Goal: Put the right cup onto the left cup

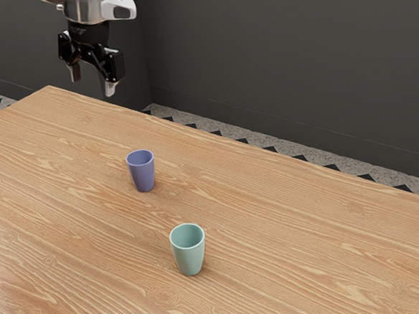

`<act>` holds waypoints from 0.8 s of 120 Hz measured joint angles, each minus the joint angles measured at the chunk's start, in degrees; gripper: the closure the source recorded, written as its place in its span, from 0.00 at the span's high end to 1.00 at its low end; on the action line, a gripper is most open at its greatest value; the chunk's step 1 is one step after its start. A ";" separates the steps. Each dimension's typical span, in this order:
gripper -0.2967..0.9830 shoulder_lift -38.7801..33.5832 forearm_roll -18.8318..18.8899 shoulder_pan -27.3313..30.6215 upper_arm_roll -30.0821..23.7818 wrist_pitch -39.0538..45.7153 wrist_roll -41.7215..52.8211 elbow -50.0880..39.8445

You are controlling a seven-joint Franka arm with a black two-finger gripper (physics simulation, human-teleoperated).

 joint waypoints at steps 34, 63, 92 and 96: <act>0.77 0.62 0.36 5.48 -6.32 0.33 -2.74 -1.18; 0.77 2.67 0.53 0.75 -12.59 2.29 -9.69 -4.57; 0.77 4.89 0.56 -1.53 -15.76 7.11 -16.74 -8.01; 0.77 5.25 0.54 -1.26 -15.94 7.91 -17.66 -8.46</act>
